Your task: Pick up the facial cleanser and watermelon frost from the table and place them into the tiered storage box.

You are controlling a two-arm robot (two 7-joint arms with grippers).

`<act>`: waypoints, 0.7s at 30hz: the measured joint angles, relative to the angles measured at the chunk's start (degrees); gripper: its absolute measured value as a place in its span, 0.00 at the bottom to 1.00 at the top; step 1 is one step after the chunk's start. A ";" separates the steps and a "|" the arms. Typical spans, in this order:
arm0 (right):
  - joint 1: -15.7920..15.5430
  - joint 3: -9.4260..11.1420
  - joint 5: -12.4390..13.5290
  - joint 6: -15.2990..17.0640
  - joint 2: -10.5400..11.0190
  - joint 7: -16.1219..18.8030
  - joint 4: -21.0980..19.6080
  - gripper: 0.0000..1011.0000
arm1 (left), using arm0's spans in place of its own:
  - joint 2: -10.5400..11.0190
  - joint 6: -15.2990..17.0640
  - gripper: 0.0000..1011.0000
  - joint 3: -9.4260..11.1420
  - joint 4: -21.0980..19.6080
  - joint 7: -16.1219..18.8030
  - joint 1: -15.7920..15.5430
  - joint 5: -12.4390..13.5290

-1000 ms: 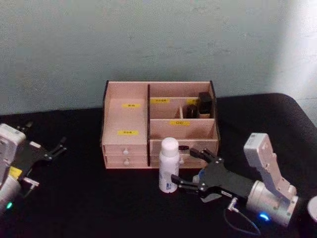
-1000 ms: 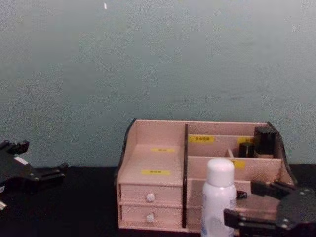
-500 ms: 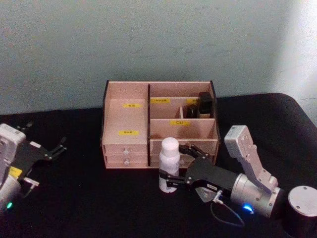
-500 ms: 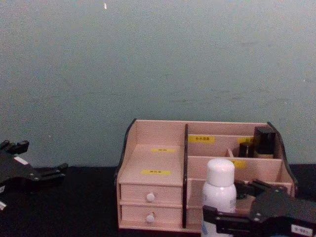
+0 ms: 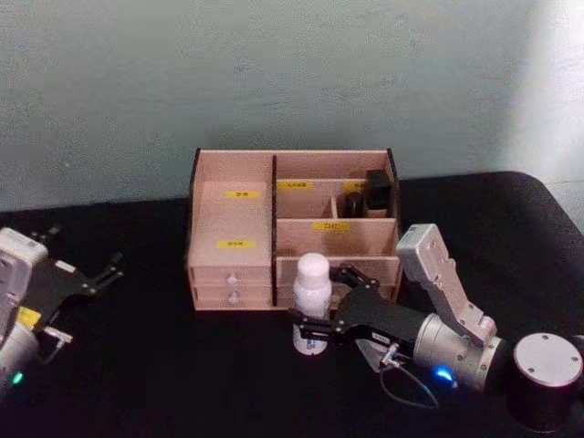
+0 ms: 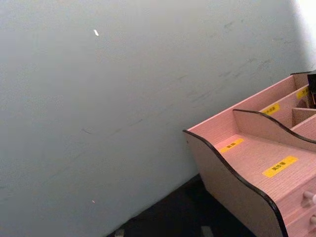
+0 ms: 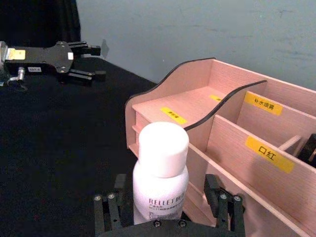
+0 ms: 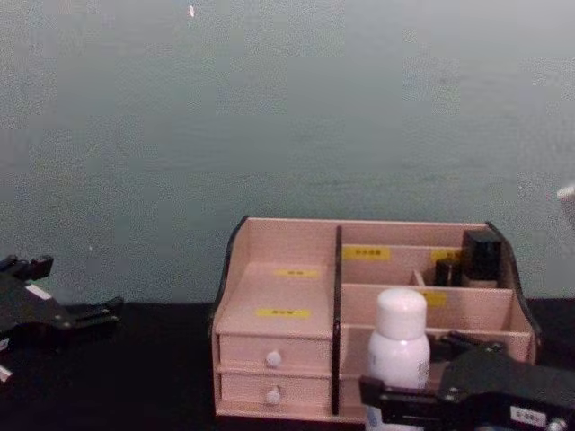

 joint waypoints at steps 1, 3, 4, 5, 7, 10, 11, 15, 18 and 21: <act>0.05 0.01 0.00 0.08 -0.06 -0.01 0.07 0.99 | 0.00 0.00 0.99 0.00 0.00 0.00 0.00 0.00; 0.12 0.03 -0.01 0.27 -0.16 -0.01 0.16 0.99 | 0.00 0.00 0.99 0.00 0.00 0.00 0.00 0.00; 0.20 0.06 -0.01 0.43 -0.25 -0.02 0.21 0.99 | 0.00 0.00 0.99 0.00 0.00 0.00 0.00 0.00; 0.23 0.08 -0.02 0.50 -0.29 -0.06 0.21 0.99 | 0.00 0.00 0.99 0.00 0.00 0.00 0.00 0.00; 0.28 0.11 -0.07 0.68 -0.37 -0.17 0.21 0.99 | 0.00 0.00 0.99 0.00 0.01 0.00 0.00 0.00; 0.28 0.13 -0.08 0.68 -0.35 -0.18 0.22 0.99 | 0.00 0.00 0.99 0.00 0.00 0.00 0.00 0.00; 0.27 0.14 -0.08 0.68 -0.34 -0.17 0.21 0.99 | 0.00 0.00 0.99 0.00 0.00 0.00 0.00 0.00; 0.25 0.15 -0.08 0.66 -0.31 -0.18 0.20 0.99 | 0.00 0.00 0.99 0.00 0.00 0.00 0.00 0.00; 0.24 0.15 -0.08 0.63 -0.30 -0.18 0.20 0.99 | 0.00 0.00 0.99 0.00 0.00 0.00 0.00 0.00; 0.22 0.16 -0.08 0.59 -0.28 -0.17 0.18 0.99 | 0.00 0.00 0.99 0.00 0.01 0.00 0.00 0.00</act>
